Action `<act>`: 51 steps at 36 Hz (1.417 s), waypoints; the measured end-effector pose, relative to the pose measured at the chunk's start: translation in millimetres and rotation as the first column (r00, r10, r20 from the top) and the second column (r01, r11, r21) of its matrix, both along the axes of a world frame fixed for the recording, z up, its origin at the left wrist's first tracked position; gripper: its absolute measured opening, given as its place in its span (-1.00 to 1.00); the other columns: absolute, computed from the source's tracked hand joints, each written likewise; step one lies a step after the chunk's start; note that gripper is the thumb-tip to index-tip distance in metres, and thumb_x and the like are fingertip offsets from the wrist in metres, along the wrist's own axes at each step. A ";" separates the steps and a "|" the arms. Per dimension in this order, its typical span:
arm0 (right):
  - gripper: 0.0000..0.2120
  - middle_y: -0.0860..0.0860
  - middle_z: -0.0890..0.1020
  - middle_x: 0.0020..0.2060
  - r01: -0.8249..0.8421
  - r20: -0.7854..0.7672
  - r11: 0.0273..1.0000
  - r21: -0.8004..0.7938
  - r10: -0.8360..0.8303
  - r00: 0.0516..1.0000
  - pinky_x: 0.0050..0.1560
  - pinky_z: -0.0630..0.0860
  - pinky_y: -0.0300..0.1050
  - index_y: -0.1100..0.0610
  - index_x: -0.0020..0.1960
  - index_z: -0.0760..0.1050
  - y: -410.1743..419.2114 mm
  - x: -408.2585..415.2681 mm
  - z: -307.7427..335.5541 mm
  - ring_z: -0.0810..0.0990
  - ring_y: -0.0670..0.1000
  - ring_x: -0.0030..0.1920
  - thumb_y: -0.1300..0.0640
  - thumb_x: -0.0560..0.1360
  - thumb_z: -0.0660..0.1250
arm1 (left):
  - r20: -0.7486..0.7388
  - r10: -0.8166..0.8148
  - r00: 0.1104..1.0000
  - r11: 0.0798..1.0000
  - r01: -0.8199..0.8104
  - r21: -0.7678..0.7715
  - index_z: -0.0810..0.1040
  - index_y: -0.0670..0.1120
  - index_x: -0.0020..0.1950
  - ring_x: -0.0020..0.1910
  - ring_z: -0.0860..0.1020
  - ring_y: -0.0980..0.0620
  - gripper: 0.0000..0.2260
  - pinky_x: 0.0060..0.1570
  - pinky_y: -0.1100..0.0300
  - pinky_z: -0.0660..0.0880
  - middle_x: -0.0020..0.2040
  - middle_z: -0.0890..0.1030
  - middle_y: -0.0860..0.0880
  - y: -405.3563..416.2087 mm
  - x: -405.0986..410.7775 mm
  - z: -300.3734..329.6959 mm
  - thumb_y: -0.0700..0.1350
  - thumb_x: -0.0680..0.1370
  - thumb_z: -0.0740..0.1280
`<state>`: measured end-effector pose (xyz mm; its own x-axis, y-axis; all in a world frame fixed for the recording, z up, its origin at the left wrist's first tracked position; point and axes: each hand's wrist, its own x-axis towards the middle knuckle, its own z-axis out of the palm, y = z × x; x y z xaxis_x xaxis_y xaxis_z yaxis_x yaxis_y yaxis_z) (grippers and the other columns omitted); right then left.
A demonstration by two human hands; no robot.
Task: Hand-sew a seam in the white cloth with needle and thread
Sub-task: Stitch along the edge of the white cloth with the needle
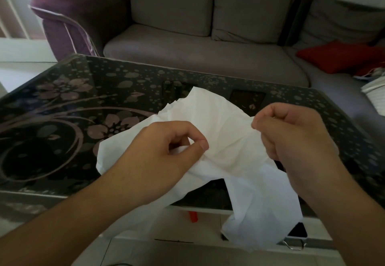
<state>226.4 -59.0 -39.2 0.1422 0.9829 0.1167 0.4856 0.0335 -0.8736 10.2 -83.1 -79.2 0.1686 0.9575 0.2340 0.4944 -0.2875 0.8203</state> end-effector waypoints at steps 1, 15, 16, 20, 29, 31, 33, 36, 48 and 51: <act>-0.83 0.00 0.49 -0.49 0.030 0.015 1.000 -0.002 -0.030 0.999 -0.40 0.36 -0.13 0.05 -0.19 0.64 1.6 0.0 -1.8 0.37 -0.06 -0.46 0.21 0.55 0.38 | -0.003 0.002 1.000 1.000 -0.002 0.001 0.69 0.15 -0.09 -0.40 0.49 0.20 -0.90 -0.35 0.47 0.37 -0.36 0.58 0.07 0.0 0.4 -0.1 0.02 0.59 0.40; -0.90 -0.04 0.40 -0.57 -0.424 0.156 0.902 -0.080 0.431 0.889 -0.46 0.35 -0.39 -0.13 0.04 0.64 -12.0 -24.2 -9.6 0.34 -0.11 -0.54 0.06 0.57 0.43 | -0.035 -0.019 0.999 1.000 0.019 0.021 0.69 0.17 -0.04 -0.39 0.50 0.18 -0.90 -0.35 0.44 0.38 -0.36 0.57 0.08 0.3 -0.5 -3.3 0.03 0.61 0.38; -0.95 -0.06 0.42 -0.58 -0.408 0.184 0.910 -0.069 0.414 0.891 -0.46 0.35 -0.40 -0.11 -0.02 0.64 -11.3 -24.5 -10.6 0.36 -0.12 -0.54 0.04 0.57 0.43 | -0.034 -0.022 0.999 0.999 0.023 0.025 0.69 0.16 -0.05 -0.41 0.48 0.18 -0.90 -0.36 0.43 0.37 -0.38 0.56 0.07 0.5 -0.7 -3.7 0.03 0.62 0.39; -0.86 -0.11 0.42 -0.59 -0.345 0.197 0.937 -0.054 0.349 0.916 -0.43 0.36 -0.46 -0.03 -0.16 0.65 -9.2 -17.2 -10.0 0.40 -0.14 -0.52 0.08 0.57 0.43 | -0.013 -0.011 1.000 1.000 0.011 -0.003 0.69 0.16 -0.06 -0.38 0.51 0.19 -0.91 -0.33 0.46 0.39 -0.34 0.61 0.09 0.6 0.4 -3.2 0.02 0.61 0.40; -0.82 0.00 0.51 -0.52 -0.282 0.131 0.959 -0.031 0.284 0.950 -0.42 0.39 -0.47 0.00 -0.20 0.64 -7.8 -14.3 -7.3 0.43 -0.14 -0.50 0.14 0.58 0.41 | 0.053 0.001 0.999 0.987 0.008 -0.159 0.67 0.13 -0.02 -0.27 0.61 0.11 -0.84 -0.22 0.26 0.47 -0.25 0.67 0.03 1.0 -7.7 4.7 0.15 0.55 0.35; -0.82 -0.02 0.54 -0.51 -0.272 0.127 0.962 -0.016 0.271 0.954 -0.42 0.40 -0.46 -0.01 -0.20 0.63 -6.8 -14.0 -6.2 0.45 -0.14 -0.49 0.13 0.58 0.40 | 0.079 0.009 0.997 0.983 0.005 -0.181 0.67 0.09 -0.03 -0.19 0.66 0.02 -0.83 -0.07 0.03 0.59 -0.20 0.70 -0.01 1.9 -8.8 5.6 0.14 0.54 0.38; -0.82 -0.03 0.56 -0.49 -0.258 0.134 0.966 -0.010 0.257 0.957 -0.43 0.39 -0.47 -0.02 -0.19 0.63 -6.4 -13.3 -5.2 0.48 -0.15 -0.48 0.13 0.58 0.40 | 0.086 0.007 0.996 0.979 0.010 -0.205 0.69 0.06 -0.06 -0.12 0.69 -0.03 -0.84 0.08 -0.12 0.61 -0.16 0.73 -0.01 2.4 -8.6 7.0 0.12 0.55 0.40; -0.82 -0.01 0.58 -0.48 -0.241 0.148 0.970 -0.007 0.239 0.960 -0.45 0.37 -0.48 -0.02 -0.19 0.62 -6.2 -14.5 -3.6 0.48 -0.16 -0.49 0.12 0.59 0.40 | 0.113 -0.043 0.993 0.966 0.070 -0.250 0.73 0.04 -0.08 -0.06 0.70 0.04 -0.84 0.17 -0.10 0.60 -0.11 0.74 0.05 2.0 -9.3 10.5 0.08 0.57 0.41; -0.83 0.02 0.34 -0.49 -0.291 -0.278 0.929 -0.229 0.225 0.934 -0.45 0.20 -0.20 0.08 -0.08 0.49 -0.6 -10.4 16.2 0.25 -0.05 -0.53 0.18 0.68 0.23 | 0.215 -0.053 0.975 0.972 0.100 -0.213 0.75 0.07 -0.06 -0.06 0.70 0.15 -0.86 -0.02 0.24 0.53 -0.09 0.75 0.12 -1.9 -7.5 12.3 -0.04 0.61 0.39; -0.83 0.07 0.38 -0.49 -0.254 -0.155 0.954 -0.158 0.230 0.961 -0.45 0.27 -0.16 0.11 -0.07 0.54 -2.3 -9.9 10.4 0.28 0.02 -0.48 0.24 0.66 0.24 | 0.216 -0.051 0.975 0.976 0.094 -0.194 0.75 0.09 -0.04 -0.04 0.70 0.15 -0.87 0.02 0.19 0.55 -0.07 0.75 0.12 -1.8 -7.8 12.8 -0.05 0.61 0.40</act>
